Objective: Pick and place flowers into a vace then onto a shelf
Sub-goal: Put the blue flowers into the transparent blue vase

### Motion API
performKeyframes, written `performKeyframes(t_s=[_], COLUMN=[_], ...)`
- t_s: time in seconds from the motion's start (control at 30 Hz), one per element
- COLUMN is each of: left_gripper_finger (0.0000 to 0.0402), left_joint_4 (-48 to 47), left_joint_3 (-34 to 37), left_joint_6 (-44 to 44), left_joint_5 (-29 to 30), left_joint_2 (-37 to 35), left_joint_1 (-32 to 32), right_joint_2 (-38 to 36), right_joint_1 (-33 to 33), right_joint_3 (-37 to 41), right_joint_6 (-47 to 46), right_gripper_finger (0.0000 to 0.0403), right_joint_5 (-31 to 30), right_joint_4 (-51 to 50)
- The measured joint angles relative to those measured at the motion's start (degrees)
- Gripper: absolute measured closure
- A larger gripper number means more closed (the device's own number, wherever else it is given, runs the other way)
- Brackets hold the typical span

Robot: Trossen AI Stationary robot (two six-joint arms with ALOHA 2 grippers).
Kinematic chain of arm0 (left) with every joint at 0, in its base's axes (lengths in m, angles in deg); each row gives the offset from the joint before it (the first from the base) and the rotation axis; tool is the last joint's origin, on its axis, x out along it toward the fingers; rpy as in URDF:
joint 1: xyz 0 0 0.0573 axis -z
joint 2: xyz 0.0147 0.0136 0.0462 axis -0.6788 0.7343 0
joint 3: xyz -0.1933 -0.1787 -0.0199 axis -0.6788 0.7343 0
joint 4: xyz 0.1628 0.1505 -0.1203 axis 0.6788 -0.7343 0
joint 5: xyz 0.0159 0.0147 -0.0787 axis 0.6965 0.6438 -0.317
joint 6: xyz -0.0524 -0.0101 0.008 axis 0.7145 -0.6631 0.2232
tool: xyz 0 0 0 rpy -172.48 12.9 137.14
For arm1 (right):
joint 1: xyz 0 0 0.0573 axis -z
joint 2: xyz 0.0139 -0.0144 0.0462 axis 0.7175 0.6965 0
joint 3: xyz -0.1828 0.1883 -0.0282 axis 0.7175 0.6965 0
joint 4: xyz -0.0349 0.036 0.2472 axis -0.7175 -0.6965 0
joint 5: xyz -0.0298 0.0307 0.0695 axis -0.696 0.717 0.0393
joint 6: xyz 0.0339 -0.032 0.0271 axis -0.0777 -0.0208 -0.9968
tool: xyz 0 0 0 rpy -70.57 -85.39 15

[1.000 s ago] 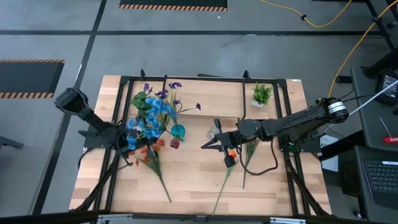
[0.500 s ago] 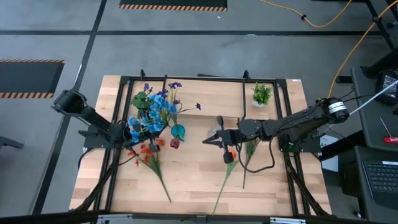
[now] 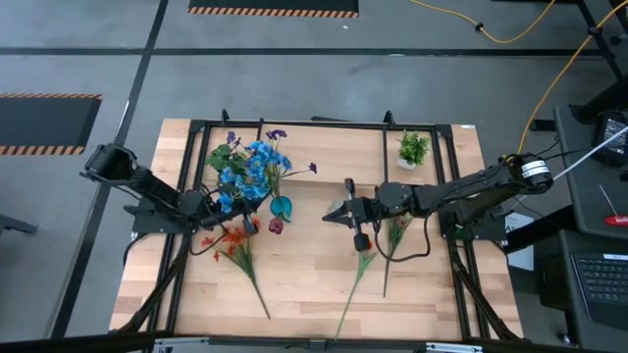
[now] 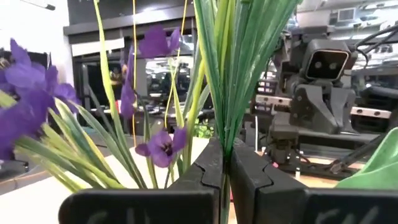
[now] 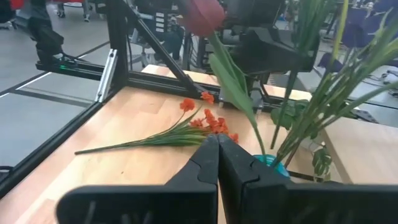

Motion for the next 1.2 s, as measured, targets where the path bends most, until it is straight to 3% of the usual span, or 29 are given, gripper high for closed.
performKeyframes(t_s=[1.2], left_gripper_finger=[0.0388], left_joint_4=[2.45], left_joint_3=[-0.02], left_joint_6=[6.57], left_joint_5=[-0.03], left_joint_2=[13.53], left_joint_1=[-2.03], right_joint_2=[0.00], right_joint_1=[0.02], right_joint_3=[0.00], right_joint_6=[0.26], right_gripper_finger=[0.0402], right_joint_5=[-0.07], right_joint_4=[-0.04])
